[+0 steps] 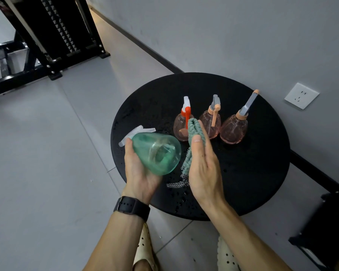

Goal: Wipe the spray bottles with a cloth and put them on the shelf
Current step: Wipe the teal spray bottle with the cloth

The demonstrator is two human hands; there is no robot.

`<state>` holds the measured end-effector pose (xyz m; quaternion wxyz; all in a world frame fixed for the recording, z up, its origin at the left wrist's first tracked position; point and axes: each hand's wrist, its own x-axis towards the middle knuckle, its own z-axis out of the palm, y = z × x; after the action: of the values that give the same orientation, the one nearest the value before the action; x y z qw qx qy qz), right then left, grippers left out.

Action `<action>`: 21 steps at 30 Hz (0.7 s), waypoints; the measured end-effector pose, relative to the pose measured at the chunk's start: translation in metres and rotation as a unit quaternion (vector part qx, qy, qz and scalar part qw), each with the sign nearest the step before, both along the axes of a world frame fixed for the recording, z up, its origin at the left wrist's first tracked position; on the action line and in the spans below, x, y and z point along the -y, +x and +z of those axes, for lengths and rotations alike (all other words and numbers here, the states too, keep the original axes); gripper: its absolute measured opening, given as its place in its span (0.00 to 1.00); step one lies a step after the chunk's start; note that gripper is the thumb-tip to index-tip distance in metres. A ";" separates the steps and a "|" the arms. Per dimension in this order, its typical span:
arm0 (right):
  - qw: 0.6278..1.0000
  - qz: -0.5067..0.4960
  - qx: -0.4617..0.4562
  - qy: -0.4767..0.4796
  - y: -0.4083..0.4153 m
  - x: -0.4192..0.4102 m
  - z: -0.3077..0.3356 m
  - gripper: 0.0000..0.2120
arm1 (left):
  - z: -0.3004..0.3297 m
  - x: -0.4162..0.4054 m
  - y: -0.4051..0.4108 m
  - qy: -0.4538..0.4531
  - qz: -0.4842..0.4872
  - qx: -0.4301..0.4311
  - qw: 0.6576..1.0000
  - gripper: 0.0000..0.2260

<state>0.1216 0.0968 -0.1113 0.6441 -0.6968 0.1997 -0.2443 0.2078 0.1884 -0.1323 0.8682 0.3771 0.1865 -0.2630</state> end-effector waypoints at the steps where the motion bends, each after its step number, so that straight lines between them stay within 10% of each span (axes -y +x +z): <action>1: 1.000 -0.003 0.006 -0.011 0.000 0.000 0.000 0.21 | -0.003 0.000 0.002 -0.012 0.008 -0.003 1.000 0.27; 9: 0.984 0.004 0.044 -0.175 0.002 -0.012 -0.005 0.26 | -0.003 0.004 0.000 -0.065 -0.015 -0.099 0.993 0.35; 21: 0.888 0.031 0.045 -0.457 0.008 -0.031 -0.024 0.26 | -0.006 0.008 -0.019 -0.064 -0.059 0.003 0.996 0.36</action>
<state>0.1295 0.1273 -0.1356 0.2694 -0.9083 0.0151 -0.3195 0.1885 0.1802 -0.1382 0.8739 0.3322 0.1446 -0.3242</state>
